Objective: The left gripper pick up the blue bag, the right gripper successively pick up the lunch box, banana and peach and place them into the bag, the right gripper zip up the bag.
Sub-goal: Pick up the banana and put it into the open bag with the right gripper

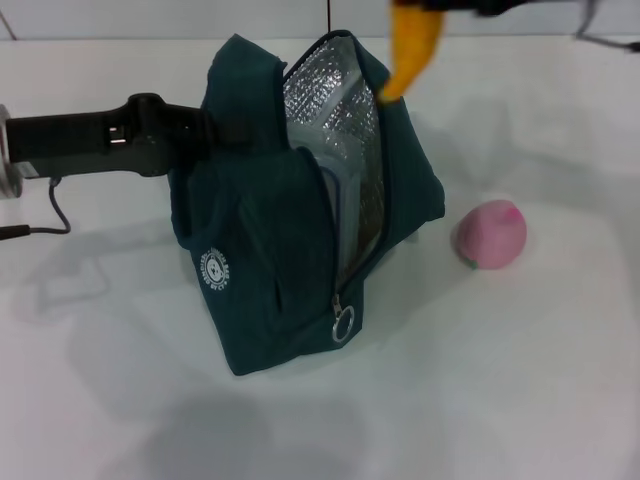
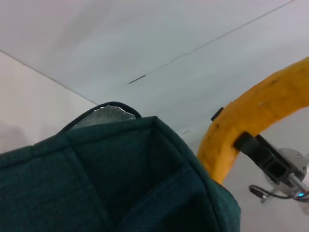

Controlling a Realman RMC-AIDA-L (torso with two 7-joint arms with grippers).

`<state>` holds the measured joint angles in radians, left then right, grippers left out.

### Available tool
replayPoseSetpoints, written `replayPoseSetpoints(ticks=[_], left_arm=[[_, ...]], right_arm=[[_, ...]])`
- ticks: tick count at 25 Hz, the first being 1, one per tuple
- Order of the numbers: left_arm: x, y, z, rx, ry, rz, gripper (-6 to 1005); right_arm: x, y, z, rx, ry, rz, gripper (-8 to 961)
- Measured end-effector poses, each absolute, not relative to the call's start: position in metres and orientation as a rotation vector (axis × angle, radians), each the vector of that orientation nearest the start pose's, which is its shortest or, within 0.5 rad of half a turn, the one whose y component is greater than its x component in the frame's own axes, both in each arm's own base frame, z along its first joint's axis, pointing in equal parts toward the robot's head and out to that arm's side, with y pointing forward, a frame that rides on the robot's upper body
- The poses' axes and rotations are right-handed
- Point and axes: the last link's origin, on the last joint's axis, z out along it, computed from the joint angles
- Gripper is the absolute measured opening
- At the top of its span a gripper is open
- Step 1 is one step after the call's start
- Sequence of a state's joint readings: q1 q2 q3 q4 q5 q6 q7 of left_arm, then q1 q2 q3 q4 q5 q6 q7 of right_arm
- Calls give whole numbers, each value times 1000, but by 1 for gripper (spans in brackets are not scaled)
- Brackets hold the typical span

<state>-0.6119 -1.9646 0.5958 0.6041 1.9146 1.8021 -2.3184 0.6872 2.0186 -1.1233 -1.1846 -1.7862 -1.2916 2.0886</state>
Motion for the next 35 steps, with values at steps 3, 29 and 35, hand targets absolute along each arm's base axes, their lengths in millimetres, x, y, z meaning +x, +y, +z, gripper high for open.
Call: replayPoseSetpoints(ticks=[3, 29, 35], left_arm=[[-235, 339, 54, -2510, -1829, -1071, 57], [-237, 337, 53, -2509, -1816, -1075, 59], [-237, 338, 53, -2510, -1812, -1075, 60]], right_arm=[[87, 403, 34, -2692, 479, 737, 467], [110, 374, -36, -2837, 569, 875, 466], [115, 369, -38, -2851, 589, 870, 467]])
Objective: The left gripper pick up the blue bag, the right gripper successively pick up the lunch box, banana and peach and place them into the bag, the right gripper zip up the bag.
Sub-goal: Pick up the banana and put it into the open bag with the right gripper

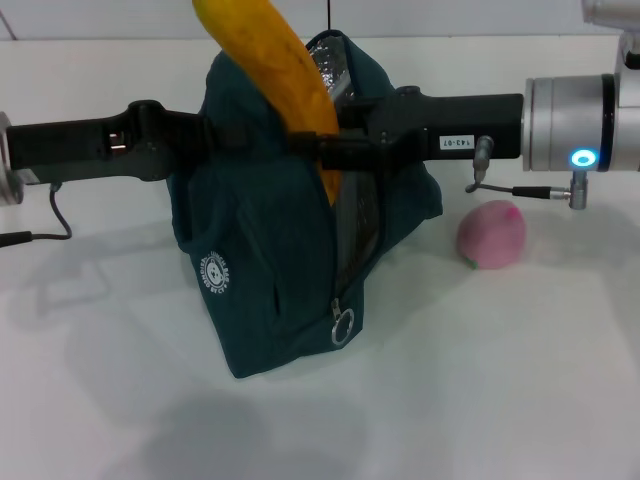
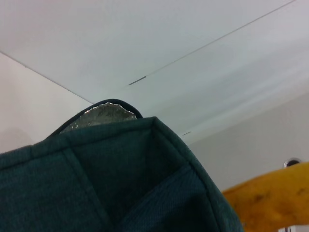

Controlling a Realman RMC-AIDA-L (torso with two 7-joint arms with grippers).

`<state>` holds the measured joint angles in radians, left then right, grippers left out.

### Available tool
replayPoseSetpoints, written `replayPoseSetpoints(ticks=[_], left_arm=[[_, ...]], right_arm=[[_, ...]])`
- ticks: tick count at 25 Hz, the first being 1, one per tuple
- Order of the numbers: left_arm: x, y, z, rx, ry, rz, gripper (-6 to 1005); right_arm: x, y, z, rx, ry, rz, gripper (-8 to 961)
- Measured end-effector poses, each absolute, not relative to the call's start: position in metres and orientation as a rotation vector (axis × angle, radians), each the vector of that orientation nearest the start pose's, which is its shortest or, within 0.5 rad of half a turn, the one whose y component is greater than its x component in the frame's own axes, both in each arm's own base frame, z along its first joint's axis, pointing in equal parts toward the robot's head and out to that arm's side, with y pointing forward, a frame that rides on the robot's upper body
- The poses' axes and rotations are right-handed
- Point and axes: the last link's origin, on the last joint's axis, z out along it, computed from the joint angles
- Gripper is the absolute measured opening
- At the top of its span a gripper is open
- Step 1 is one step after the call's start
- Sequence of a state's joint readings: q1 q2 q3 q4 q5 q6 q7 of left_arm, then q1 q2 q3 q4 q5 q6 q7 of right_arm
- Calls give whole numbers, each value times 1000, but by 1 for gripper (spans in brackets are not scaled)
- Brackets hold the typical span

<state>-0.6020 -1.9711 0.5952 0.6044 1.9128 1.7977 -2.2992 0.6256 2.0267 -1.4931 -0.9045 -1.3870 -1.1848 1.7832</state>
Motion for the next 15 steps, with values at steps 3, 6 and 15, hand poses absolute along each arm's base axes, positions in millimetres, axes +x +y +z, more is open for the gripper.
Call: replayPoseSetpoints(ticks=[3, 6, 15], left_arm=[[-236, 338, 53, -2511, -1812, -1074, 60], [-236, 338, 52, -2515, -1811, -1071, 60], [-234, 338, 51, -2524, -1810, -1066, 61]], right_arm=[[118, 366, -37, -2864, 600, 869, 467], [121, 364, -36, -2872, 609, 873, 466], [123, 361, -33, -2873, 589, 886, 579]])
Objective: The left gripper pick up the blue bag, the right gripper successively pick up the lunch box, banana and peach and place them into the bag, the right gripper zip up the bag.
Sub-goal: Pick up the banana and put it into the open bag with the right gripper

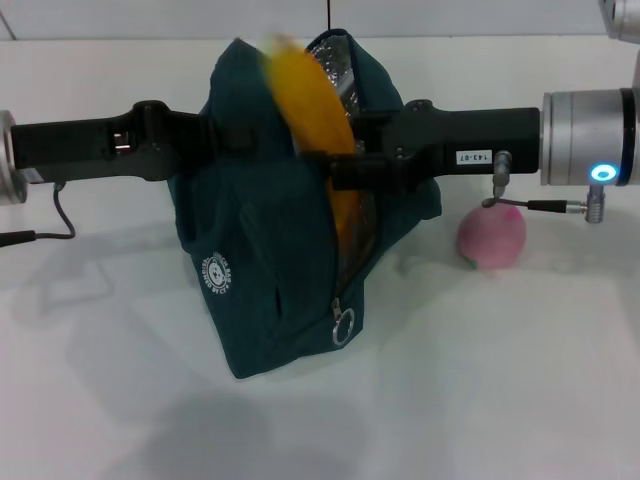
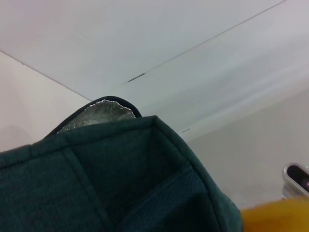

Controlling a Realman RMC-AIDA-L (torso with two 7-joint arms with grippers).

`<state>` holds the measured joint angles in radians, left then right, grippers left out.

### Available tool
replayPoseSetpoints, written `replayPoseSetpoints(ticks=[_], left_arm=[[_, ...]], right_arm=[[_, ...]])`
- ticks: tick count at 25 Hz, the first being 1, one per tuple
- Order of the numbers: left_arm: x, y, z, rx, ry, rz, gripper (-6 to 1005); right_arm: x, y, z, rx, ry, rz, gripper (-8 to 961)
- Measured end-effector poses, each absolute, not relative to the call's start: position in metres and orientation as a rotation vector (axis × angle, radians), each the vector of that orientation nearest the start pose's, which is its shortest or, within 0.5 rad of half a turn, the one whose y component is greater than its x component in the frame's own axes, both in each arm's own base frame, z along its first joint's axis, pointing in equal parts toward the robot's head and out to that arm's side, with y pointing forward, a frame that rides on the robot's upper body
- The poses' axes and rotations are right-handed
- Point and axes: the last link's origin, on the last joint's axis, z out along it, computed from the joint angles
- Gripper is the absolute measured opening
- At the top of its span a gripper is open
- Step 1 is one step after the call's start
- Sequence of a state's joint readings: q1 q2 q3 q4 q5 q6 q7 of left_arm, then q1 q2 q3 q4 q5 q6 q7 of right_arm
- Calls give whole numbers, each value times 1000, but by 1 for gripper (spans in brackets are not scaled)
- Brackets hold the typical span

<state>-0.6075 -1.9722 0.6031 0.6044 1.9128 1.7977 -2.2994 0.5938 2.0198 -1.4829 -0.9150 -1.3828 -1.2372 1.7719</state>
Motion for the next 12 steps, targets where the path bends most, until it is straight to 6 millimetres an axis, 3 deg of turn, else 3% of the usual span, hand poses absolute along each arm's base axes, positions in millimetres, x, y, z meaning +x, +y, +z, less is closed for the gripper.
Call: replayPoseSetpoints(ticks=[7, 12], left_arm=[[-234, 338, 51, -2527, -1809, -1066, 61], [-234, 338, 51, -2528, -1809, -1065, 62]], right_arm=[[122, 362, -30, -2865, 585, 896, 832], [129, 368, 0, -2773, 586, 1002, 850]])
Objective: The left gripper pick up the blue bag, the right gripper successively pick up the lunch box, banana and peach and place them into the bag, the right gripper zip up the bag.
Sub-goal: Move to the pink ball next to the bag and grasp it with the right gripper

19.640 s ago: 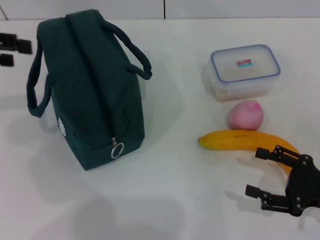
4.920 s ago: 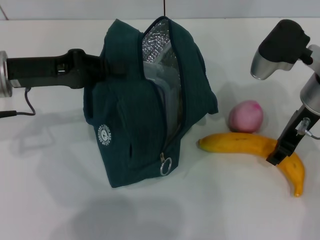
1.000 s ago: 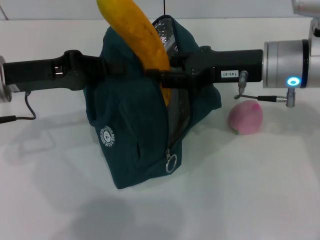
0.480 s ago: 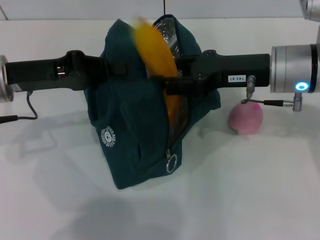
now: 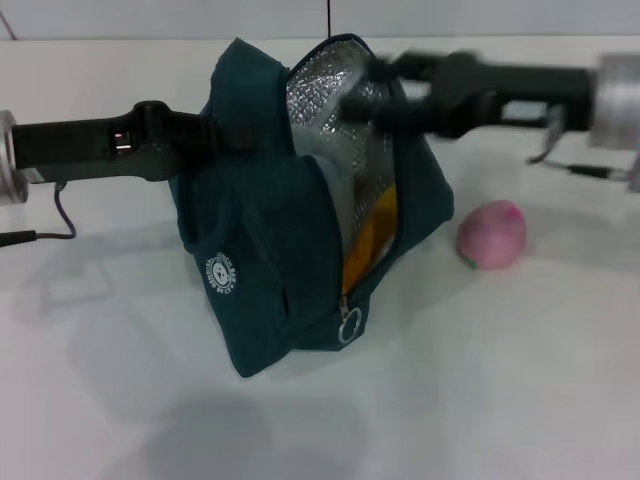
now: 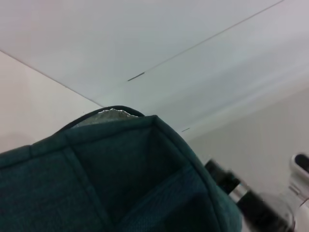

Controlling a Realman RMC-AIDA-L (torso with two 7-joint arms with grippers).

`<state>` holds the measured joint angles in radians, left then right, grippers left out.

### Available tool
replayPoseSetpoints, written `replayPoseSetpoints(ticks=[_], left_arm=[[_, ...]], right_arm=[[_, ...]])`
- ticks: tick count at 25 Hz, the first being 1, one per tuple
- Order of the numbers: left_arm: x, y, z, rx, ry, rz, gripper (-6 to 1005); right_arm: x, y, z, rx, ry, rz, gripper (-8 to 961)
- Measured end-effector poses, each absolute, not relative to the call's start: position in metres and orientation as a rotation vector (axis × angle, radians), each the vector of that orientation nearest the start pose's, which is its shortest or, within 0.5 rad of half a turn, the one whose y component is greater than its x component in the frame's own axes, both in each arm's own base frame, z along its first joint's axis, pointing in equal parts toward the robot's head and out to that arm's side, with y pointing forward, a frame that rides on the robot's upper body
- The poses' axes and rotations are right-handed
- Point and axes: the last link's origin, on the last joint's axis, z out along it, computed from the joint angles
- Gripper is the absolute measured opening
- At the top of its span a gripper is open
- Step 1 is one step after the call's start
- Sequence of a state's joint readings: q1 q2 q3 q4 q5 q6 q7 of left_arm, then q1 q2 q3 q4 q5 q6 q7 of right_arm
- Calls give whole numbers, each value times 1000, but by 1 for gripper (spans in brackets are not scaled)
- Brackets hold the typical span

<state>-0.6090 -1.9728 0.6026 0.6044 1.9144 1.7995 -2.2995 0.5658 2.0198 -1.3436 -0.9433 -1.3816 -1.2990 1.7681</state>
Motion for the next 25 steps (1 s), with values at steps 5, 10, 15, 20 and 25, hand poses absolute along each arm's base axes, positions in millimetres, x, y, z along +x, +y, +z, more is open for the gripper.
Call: replayPoseSetpoints(ticks=[5, 10, 15, 20, 25], left_arm=[[-236, 337, 51, -2517, -1816, -1068, 62], [-236, 337, 51, -2517, -1817, -1067, 62], [-237, 337, 51, -2516, -1817, -1068, 63], [-234, 338, 51, -2524, -1809, -1066, 63], [-233, 339, 51, -2529, -1806, -1063, 63]], right_arm=[[164, 368, 49, -2586, 621, 1078, 869], [214, 356, 76, -2470, 703, 976, 871], [259, 341, 72, -2467, 769, 734, 871], [275, 334, 48, -2507, 777, 617, 871], [277, 341, 28, -2544, 837, 587, 870]])
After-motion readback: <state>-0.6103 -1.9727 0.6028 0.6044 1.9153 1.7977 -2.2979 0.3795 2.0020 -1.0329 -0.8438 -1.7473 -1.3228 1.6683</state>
